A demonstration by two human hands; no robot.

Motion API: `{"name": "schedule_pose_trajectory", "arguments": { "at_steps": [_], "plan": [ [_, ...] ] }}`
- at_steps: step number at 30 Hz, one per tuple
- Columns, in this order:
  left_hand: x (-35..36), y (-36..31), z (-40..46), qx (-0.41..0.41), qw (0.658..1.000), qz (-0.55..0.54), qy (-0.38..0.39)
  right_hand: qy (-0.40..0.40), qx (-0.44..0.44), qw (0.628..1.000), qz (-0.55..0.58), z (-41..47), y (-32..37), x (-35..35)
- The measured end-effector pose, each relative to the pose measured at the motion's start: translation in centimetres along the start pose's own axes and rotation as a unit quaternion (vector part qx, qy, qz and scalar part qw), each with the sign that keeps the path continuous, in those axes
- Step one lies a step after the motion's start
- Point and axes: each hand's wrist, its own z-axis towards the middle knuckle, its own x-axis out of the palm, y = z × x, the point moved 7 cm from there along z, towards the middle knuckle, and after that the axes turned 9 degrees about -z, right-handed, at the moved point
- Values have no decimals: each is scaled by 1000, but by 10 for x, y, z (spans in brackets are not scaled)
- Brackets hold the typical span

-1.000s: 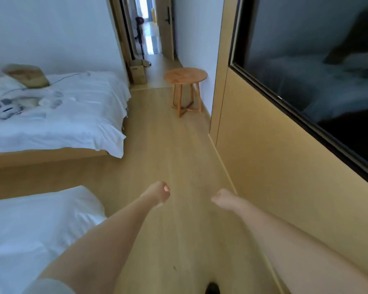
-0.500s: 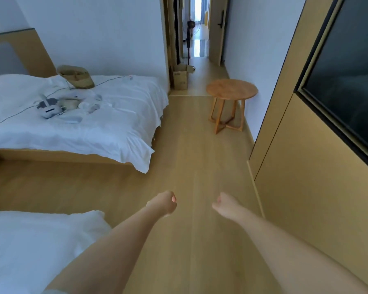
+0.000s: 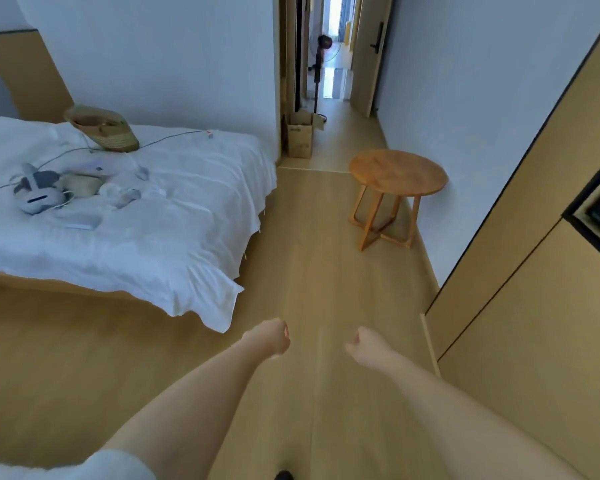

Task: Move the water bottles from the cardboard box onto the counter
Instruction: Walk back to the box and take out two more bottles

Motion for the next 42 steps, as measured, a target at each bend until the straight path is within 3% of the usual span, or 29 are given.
{"name": "schedule_pose_trajectory", "arguments": {
  "at_steps": [5,18,24,35,42],
  "plan": [
    [-74,-24,114,7,1000,-14,0,-30,23,999,33,103,25,-81],
    [-162,-148,393,17,999,17,43,-31,37,998,35,370,1,-237],
    [-244,-209,514,8,1000,4,4,-29,20,999,22,484,2,-338],
    [-343,-227,739,-17,999,40,26,-39,-29,999,15,704,55,-466],
    [-463,-275,907,4,1000,11,15,-63,-28,998,2,853,99,-580]
  ]
}}
